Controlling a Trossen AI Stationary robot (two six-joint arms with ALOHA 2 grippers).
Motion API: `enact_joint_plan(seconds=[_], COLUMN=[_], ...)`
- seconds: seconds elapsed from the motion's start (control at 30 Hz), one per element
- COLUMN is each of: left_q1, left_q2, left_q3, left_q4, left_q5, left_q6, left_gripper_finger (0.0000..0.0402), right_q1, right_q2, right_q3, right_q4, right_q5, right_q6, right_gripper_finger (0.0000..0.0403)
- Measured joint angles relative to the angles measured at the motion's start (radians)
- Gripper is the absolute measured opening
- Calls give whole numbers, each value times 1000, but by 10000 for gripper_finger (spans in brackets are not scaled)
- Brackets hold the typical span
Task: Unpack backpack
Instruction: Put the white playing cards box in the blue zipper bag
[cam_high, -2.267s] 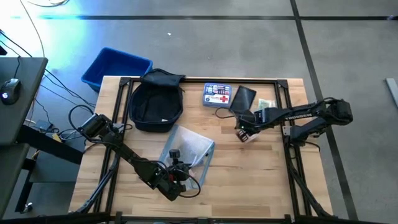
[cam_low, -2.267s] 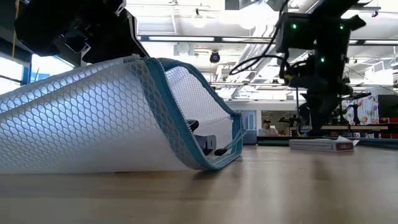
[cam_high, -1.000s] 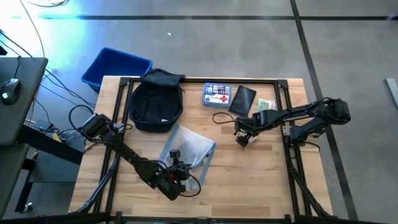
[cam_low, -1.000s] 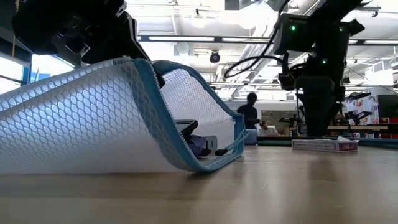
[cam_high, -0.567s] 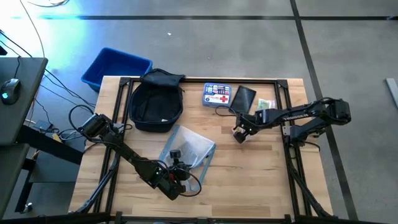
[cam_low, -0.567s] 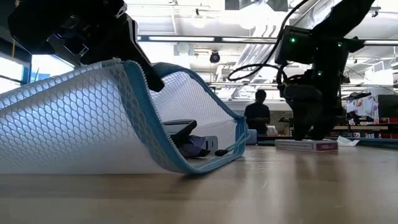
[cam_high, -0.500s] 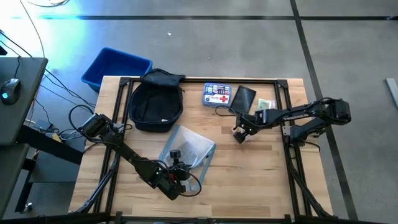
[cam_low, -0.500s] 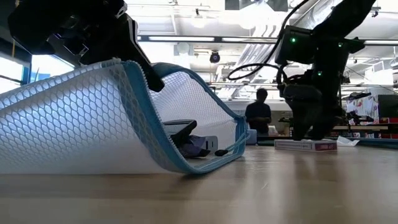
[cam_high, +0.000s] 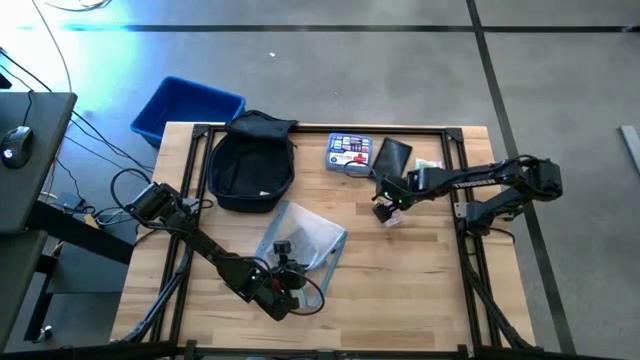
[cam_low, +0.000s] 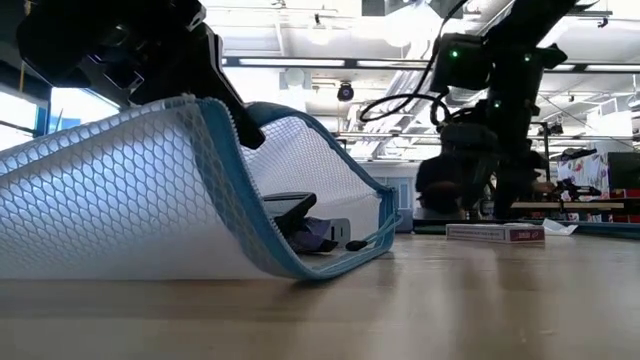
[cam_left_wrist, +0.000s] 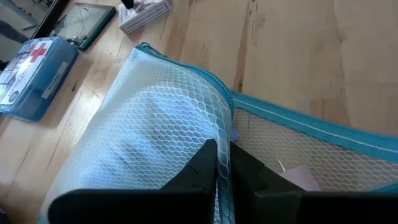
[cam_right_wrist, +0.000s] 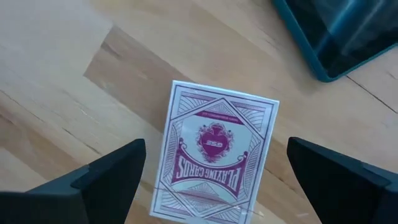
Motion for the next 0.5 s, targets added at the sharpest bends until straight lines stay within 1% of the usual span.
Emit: enact_joint_plan(seconds=[0.1, 0.27, 0.4, 0.5], left_q1=[0, 0, 0, 0], left_q2=[0, 0, 0, 0], left_q3=[0, 0, 0, 0], left_q4=[0, 0, 0, -1], left_q5=[3, 3, 5, 9], left_q6=[-1, -1, -1, -1], left_gripper_finger=[0, 0, 0, 0], right_q1=[8, 25, 26, 26], right_q2=[32, 143, 227, 250], right_q3=[1, 1, 14, 18], right_q4=[-13, 82, 74, 71], right_q5=[13, -15, 2, 5], right_q6=[20, 11, 0, 3], right_gripper_finger=[376, 376, 376, 374])
